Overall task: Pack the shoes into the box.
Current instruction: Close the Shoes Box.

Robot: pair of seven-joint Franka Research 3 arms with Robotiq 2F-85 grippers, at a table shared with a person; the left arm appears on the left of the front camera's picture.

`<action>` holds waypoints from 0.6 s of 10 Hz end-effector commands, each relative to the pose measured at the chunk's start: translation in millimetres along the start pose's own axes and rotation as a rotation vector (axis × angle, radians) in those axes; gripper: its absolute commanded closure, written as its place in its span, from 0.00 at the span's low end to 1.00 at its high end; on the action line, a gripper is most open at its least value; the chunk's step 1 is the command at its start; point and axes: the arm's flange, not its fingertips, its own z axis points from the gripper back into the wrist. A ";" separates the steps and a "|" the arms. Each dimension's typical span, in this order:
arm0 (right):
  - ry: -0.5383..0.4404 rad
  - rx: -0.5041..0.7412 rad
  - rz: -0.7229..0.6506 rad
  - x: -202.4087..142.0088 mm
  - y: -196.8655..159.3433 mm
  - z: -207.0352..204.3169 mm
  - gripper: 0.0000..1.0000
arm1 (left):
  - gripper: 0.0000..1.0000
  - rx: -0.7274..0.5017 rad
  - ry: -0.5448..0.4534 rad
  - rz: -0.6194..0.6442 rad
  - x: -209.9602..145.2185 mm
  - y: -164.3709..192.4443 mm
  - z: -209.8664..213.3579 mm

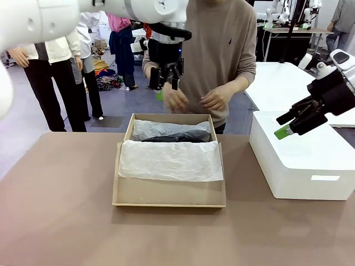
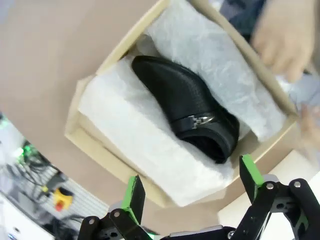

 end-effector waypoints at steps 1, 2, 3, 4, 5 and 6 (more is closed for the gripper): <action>-0.031 0.011 0.021 0.4 -2.7 -1.2 0.00 | 0.00 0.029 0.047 -0.232 23.4 37.8 -0.6; -0.031 0.011 0.021 0.4 -2.7 -1.2 0.00 | 0.00 0.009 0.087 -0.368 39.0 51.5 3.5; -0.031 0.011 0.021 0.4 -2.7 -1.2 0.00 | 0.00 -0.025 0.146 -0.484 57.0 66.4 6.5; -0.031 0.011 0.021 0.4 -2.7 -1.2 0.00 | 0.00 -0.030 0.142 -0.572 70.6 80.7 8.1; -0.031 0.011 0.021 0.4 -2.7 -1.2 0.00 | 0.00 -0.025 0.130 -0.689 81.7 93.0 8.5; -0.031 0.011 0.021 0.4 -2.7 -1.2 0.00 | 0.00 -0.016 0.109 -0.807 87.9 103.5 8.9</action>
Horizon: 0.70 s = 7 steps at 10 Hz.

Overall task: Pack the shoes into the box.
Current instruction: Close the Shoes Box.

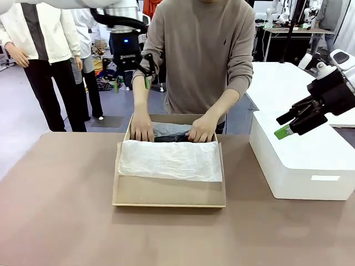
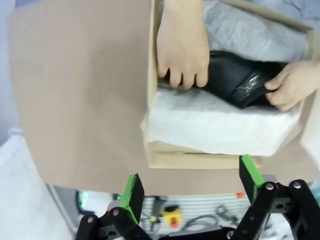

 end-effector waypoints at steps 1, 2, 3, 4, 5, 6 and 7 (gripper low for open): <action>-0.031 0.011 0.021 0.3 -2.8 -1.2 0.00 | 0.00 0.004 -0.032 -0.233 -16.6 27.6 -6.9; -0.031 0.011 0.021 0.3 -2.8 -1.2 0.00 | 0.00 -0.039 -0.046 -0.201 -14.3 27.9 -4.7; -0.031 0.011 0.021 0.3 -2.8 -1.2 0.00 | 0.00 0.012 -0.001 -0.117 -3.0 12.0 0.2; -0.031 0.011 0.021 0.3 -2.8 -1.2 0.00 | 0.00 0.012 -0.001 -0.117 -3.0 12.0 0.2; -0.031 0.011 0.021 0.3 -2.8 -1.2 0.00 | 0.00 0.012 -0.001 -0.117 -3.0 12.0 0.2; -0.031 0.011 0.021 0.3 -2.8 -1.2 0.00 | 0.00 0.012 -0.001 -0.117 -3.0 12.0 0.2; -0.031 0.011 0.021 0.3 -2.8 -1.2 0.00 | 0.00 0.012 -0.001 -0.117 -3.0 12.0 0.2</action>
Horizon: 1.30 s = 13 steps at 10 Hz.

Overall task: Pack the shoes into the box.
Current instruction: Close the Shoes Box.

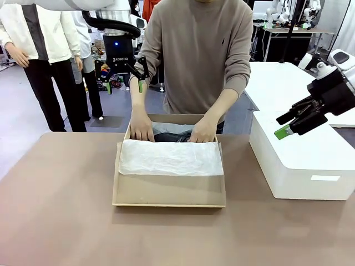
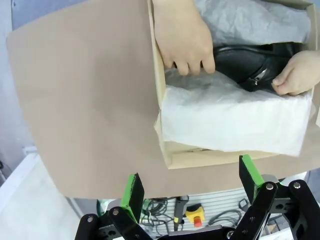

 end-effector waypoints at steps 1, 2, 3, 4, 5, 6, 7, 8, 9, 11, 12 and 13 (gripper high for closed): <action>-0.031 0.011 0.021 0.3 -2.8 -1.2 0.00 | 0.00 0.000 0.004 0.013 0.5 0.0 5.3; -0.031 0.011 0.021 0.3 -2.8 -1.2 0.00 | 0.00 0.000 0.004 0.013 0.5 0.0 5.3; -0.031 0.011 0.021 0.3 -2.8 -1.2 0.00 | 0.00 0.000 0.004 0.013 0.5 0.0 5.3; -0.031 0.011 0.021 0.3 -2.8 -1.2 0.00 | 0.00 -0.001 -0.001 0.002 -0.2 -0.4 0.8; -0.031 0.011 0.021 0.3 -2.8 -1.2 0.00 | 0.00 0.008 -0.022 -0.094 0.5 11.3 8.5; -0.031 0.011 0.021 0.3 -2.8 -1.2 0.00 | 0.00 0.019 -0.024 -0.208 0.0 24.5 16.9; -0.031 0.011 0.021 0.3 -2.8 -1.2 0.00 | 0.00 0.018 -0.027 -0.356 -1.3 39.9 22.6; -0.031 0.011 0.021 0.3 -2.8 -1.2 0.00 | 0.00 0.015 -0.026 -0.463 -1.5 56.3 25.3; -0.031 0.011 0.021 0.3 -2.8 -1.2 0.00 | 0.00 0.018 -0.017 -0.565 0.1 74.3 27.2; -0.031 0.011 0.021 0.3 -2.8 -1.2 0.00 | 0.00 -0.034 0.016 -0.845 1.9 109.5 31.5; -0.031 0.011 0.021 0.3 -2.8 -1.2 0.00 | 0.00 -0.065 0.019 -0.972 3.2 127.1 32.4; -0.031 0.011 0.021 0.3 -2.8 -1.2 0.00 | 0.00 -0.105 -0.029 -1.098 2.8 143.6 31.3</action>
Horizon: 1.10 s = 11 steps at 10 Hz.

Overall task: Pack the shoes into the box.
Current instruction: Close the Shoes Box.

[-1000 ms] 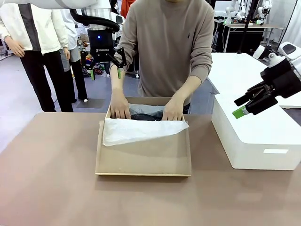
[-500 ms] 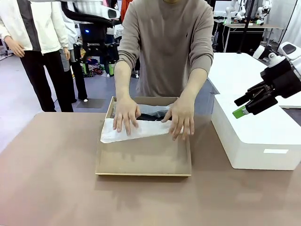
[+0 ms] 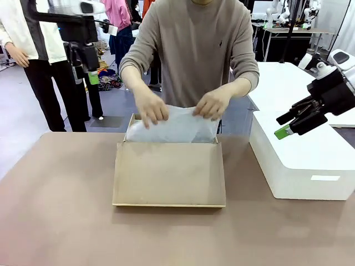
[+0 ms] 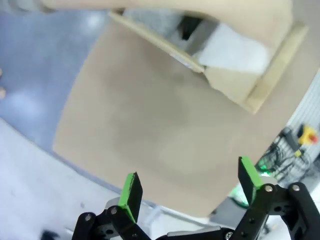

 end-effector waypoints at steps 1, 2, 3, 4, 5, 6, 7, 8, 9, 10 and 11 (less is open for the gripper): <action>-0.031 0.011 0.021 0.3 -2.8 -1.2 0.00 | 0.00 -0.064 -0.124 -0.247 -35.0 7.4 -10.8; -0.031 0.011 0.021 0.3 -2.8 -1.2 0.00 | 0.00 -0.107 -0.152 -0.339 -47.5 13.2 -15.2; -0.031 0.011 0.021 0.3 -2.8 -1.2 0.00 | 0.00 -0.111 -0.141 -0.400 -58.1 17.4 -20.9; -0.031 0.011 0.021 0.3 -2.8 -1.2 0.00 | 0.00 -0.077 -0.110 -0.451 -65.5 17.6 -24.9; -0.031 0.011 0.021 0.3 -2.8 -1.2 0.00 | 0.00 -0.037 -0.099 -0.500 -69.8 15.7 -27.2; -0.031 0.011 0.021 0.3 -2.8 -1.2 0.00 | 0.00 -0.050 -0.155 -0.497 -70.2 12.9 -29.8; -0.031 0.011 0.021 0.3 -2.8 -1.2 0.00 | 0.00 -0.077 -0.111 -0.454 -57.5 23.5 -21.4; -0.031 0.011 0.021 0.3 -2.8 -1.2 0.00 | 0.00 -0.077 -0.111 -0.454 -57.5 23.5 -21.4; -0.031 0.011 0.021 0.3 -2.8 -1.2 0.00 | 0.00 -0.077 -0.111 -0.454 -57.5 23.5 -21.4; -0.031 0.011 0.021 0.3 -2.8 -1.2 0.00 | 0.00 -0.077 -0.111 -0.454 -57.5 23.5 -21.4; -0.031 0.011 0.021 0.3 -2.8 -1.2 0.00 | 0.00 -0.077 -0.111 -0.454 -57.5 23.5 -21.4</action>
